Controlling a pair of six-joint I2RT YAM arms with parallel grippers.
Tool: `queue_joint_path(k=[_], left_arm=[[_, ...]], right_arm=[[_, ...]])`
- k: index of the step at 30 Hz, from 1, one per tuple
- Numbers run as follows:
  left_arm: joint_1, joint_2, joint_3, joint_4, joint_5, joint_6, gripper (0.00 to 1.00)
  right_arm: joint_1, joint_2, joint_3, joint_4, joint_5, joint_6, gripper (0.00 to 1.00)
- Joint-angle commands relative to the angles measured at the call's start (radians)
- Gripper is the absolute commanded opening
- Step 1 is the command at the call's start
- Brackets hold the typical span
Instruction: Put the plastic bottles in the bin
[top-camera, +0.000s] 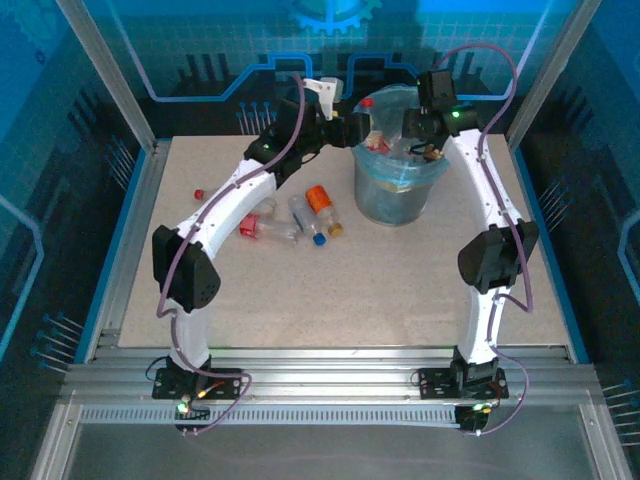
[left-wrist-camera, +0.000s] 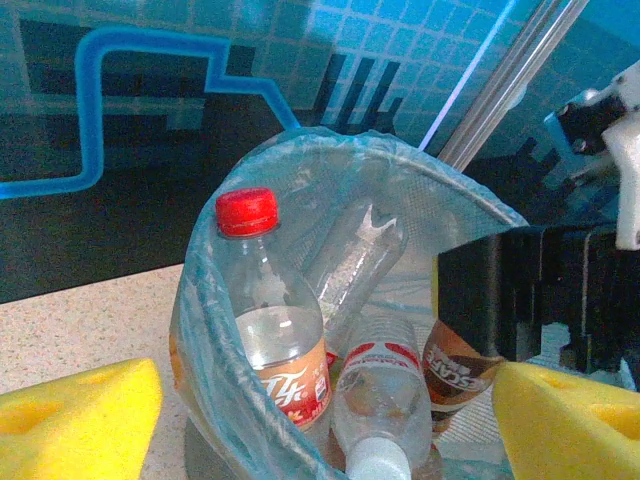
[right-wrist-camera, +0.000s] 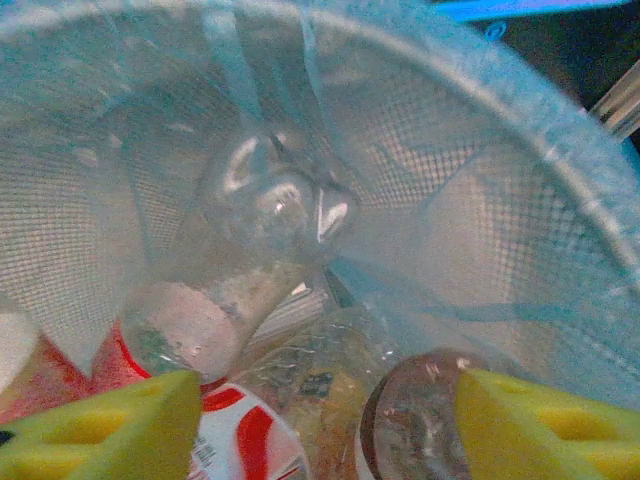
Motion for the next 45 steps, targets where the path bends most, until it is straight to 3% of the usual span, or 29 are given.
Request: queue_joint_path(k=[1, 10, 17, 22, 31, 45], left_arm=[[0.011, -0.116, -0.038, 0.024, -0.021, 0.013, 0.87], [0.048, -0.411, -0.362, 0.037, -0.097, 0.065, 0.89], [0.132, -0.656, -0.669, -0.037, -0.130, 0.036, 0.89], [0.183, -0.799, -0.829, -0.148, -0.147, 0.025, 0.89], [0.277, -0.967, -1.042, -0.255, -0.134, -0.021, 0.90], [0.345, -0.904, -1.147, -0.227, -0.049, -0.104, 0.90]], right_arm=[[0.046, -0.046, 0.107, -0.038, 0.039, -0.021, 0.77], [0.234, -0.145, 0.134, 0.010, 0.134, -0.117, 0.82], [0.484, -0.168, 0.026, 0.157, -0.021, -0.287, 0.82], [0.592, -0.080, 0.015, 0.165, -0.064, -0.277, 0.82], [0.642, 0.068, -0.011, 0.178, -0.101, -0.173, 0.81], [0.638, 0.253, 0.065, 0.100, -0.040, -0.214, 0.82]])
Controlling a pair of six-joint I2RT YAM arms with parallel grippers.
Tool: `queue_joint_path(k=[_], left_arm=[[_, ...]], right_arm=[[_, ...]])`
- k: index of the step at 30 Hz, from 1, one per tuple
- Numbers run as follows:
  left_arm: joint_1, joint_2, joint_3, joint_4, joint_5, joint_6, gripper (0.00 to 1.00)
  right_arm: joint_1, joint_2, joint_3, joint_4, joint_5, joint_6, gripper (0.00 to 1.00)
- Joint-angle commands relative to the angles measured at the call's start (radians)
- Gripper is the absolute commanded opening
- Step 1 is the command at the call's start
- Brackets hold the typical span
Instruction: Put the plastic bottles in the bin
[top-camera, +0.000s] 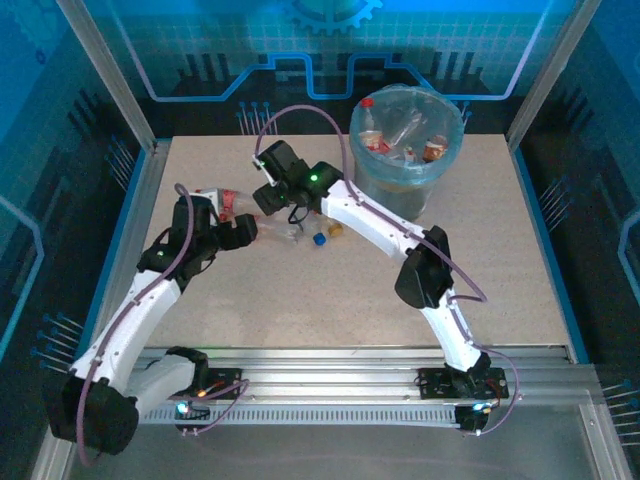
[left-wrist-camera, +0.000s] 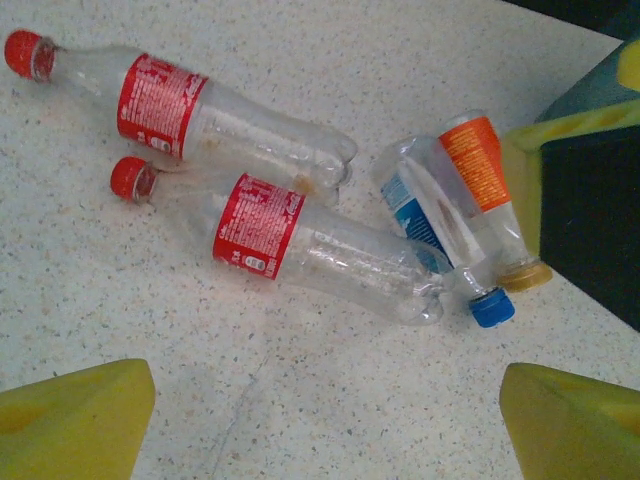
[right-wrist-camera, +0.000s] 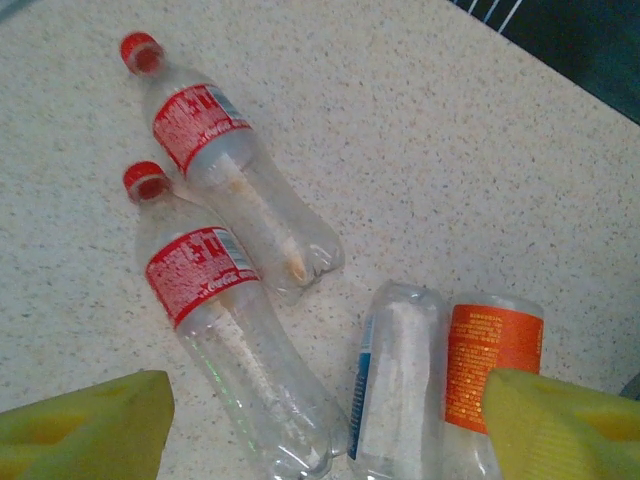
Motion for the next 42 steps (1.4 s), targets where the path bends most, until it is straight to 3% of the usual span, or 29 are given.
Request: queue_joint_path(k=[1, 13, 19, 30, 35, 42], left_arm=[[0.021, 0.028, -0.023, 0.018, 0.049, -0.049, 0.90], [0.043, 0.065, -0.034, 0.046, 0.080, -0.089, 0.90], [0.045, 0.065, -0.032, 0.057, 0.088, -0.114, 0.90], [0.079, 0.106, -0.077, 0.109, 0.121, -0.122, 0.90], [0.101, 0.118, -0.078, 0.114, 0.107, -0.124, 0.90], [0.158, 0.051, -0.117, 0.118, 0.058, -0.146, 0.90]], right_arm=[[0.003, 0.041, 0.051, -0.043, 0.031, -0.027, 0.83], [-0.034, 0.059, 0.045, -0.092, 0.059, -0.041, 0.83], [-0.090, 0.054, 0.033, -0.139, 0.005, 0.004, 0.74], [-0.135, 0.157, 0.121, -0.221, -0.026, 0.026, 0.70], [-0.110, 0.172, 0.133, -0.177, -0.159, 0.025, 0.61], [-0.016, 0.241, 0.188, -0.129, -0.176, -0.095, 0.64]])
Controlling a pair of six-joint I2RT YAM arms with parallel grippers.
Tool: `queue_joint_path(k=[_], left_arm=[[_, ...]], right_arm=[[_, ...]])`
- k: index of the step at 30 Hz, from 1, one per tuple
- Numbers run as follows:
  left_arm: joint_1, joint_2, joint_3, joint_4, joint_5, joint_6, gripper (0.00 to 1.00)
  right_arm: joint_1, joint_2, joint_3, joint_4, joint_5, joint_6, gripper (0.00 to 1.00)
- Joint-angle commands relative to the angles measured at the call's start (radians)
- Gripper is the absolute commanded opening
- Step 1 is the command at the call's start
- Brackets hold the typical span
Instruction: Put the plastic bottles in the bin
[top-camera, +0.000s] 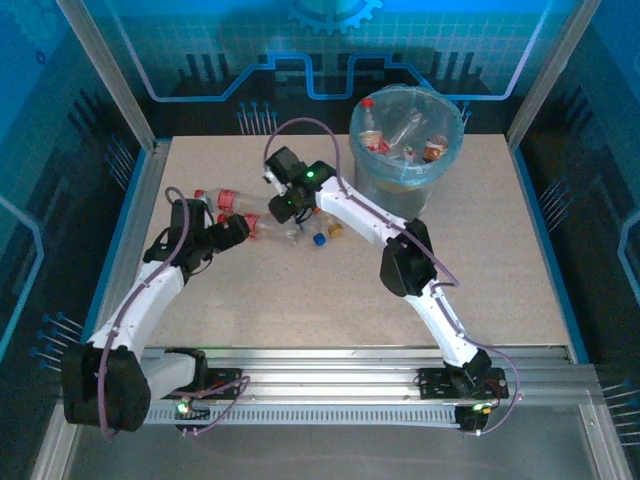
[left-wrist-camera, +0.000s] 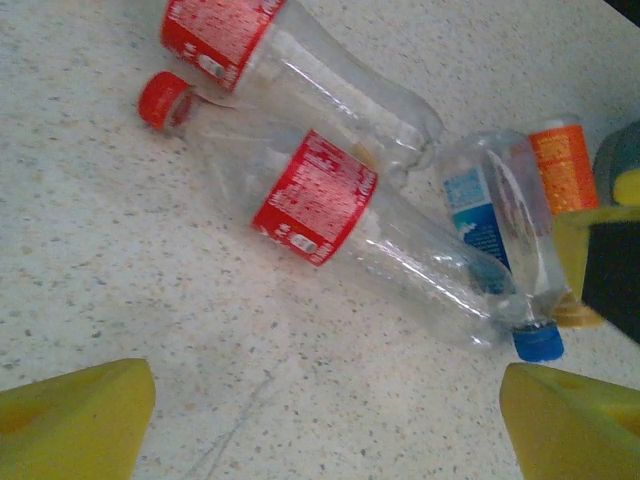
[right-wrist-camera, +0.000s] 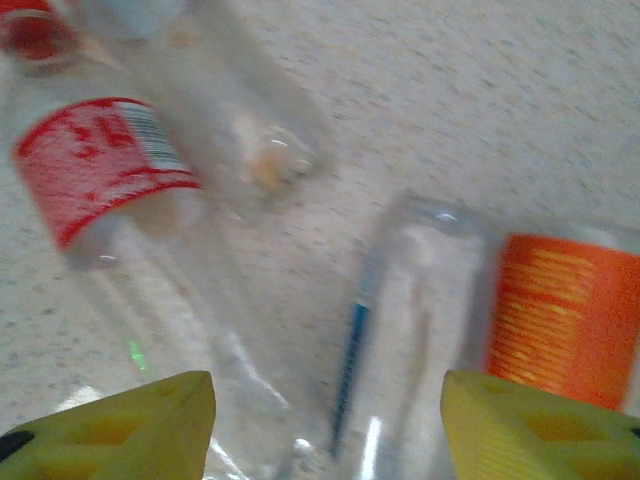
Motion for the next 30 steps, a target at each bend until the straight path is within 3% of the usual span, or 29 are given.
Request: queue_joint_path(k=[1, 9, 15, 26, 30], left_arm=[[0.029, -0.056, -0.029, 0.009, -0.032, -0.024, 0.90], [0.064, -0.120, -0.062, -0.001, -0.048, -0.023, 0.90], [0.066, -0.112, -0.052, 0.007, -0.030, -0.030, 0.90], [0.068, -0.123, 0.004, -0.031, -0.026, -0.019, 0.90], [0.067, -0.143, 0.025, -0.060, -0.033, 0.004, 0.90]], right_arm=[[0.055, 0.062, 0.071, 0.014, -0.039, -0.070, 0.65], [0.099, 0.164, 0.143, 0.000, 0.010, -0.115, 0.76], [0.110, 0.195, 0.130, -0.049, 0.041, -0.139, 0.78], [0.124, 0.153, 0.063, -0.053, -0.005, -0.126, 0.70], [0.124, 0.139, 0.061, -0.075, -0.015, -0.111, 0.60]])
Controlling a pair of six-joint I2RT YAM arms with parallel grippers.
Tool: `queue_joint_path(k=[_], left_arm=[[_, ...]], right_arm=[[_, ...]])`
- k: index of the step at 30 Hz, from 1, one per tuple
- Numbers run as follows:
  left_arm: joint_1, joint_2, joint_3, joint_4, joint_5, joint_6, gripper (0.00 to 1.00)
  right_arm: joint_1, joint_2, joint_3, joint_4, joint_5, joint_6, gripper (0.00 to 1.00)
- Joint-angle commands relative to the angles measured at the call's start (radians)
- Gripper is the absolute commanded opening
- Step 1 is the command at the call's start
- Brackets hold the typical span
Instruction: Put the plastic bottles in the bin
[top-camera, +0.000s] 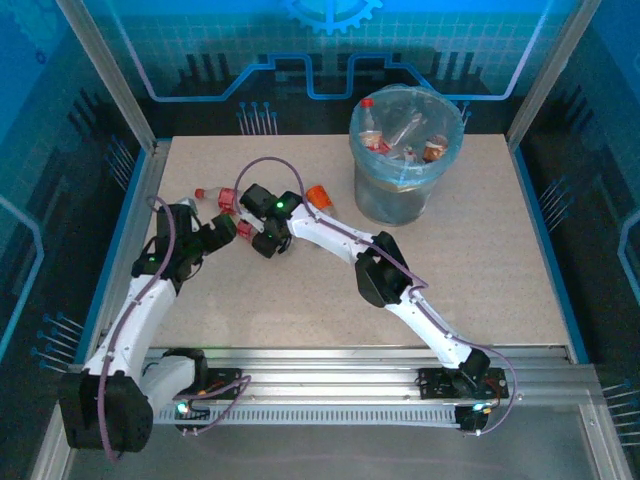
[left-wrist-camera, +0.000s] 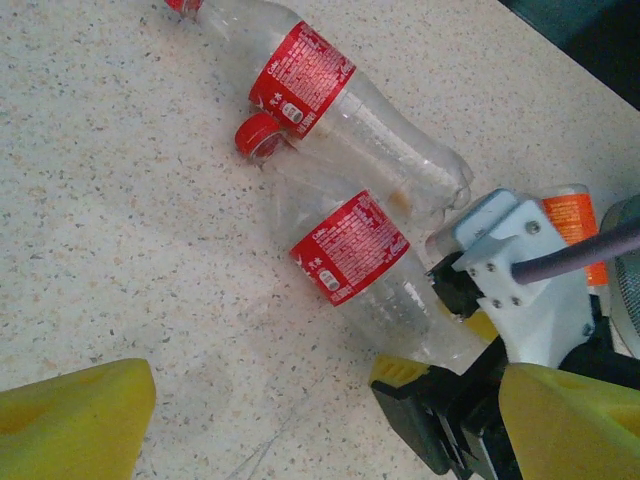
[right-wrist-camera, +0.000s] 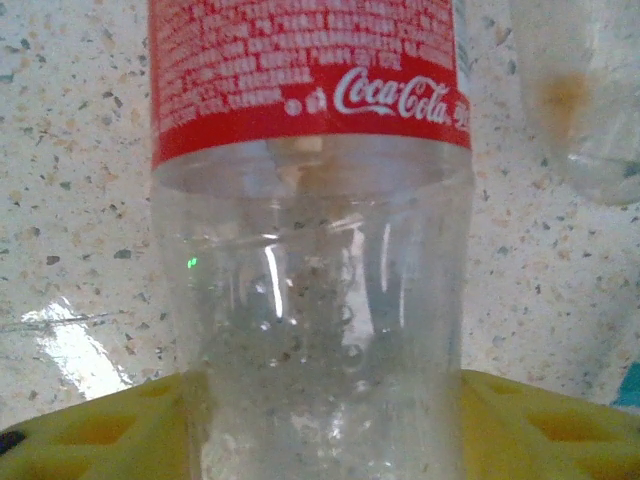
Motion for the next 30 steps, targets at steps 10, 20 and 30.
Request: queue_joint_path(k=[10, 20, 30], left_arm=[[0.006, -0.097, 0.085, -0.032, -0.023, 0.111, 0.87], [-0.164, -0.053, 0.278, -0.007, -0.037, 0.148, 0.86], [-0.387, 0.183, 0.547, 0.033, 0.094, 0.025, 0.83]], right_arm=[[0.014, -0.358, -0.319, 0.049, -0.190, 0.135, 0.47], [0.003, -0.830, -0.799, 0.212, -0.180, 0.223, 0.44], [-0.054, -1.198, -1.058, 0.344, -0.086, 0.201, 0.42]])
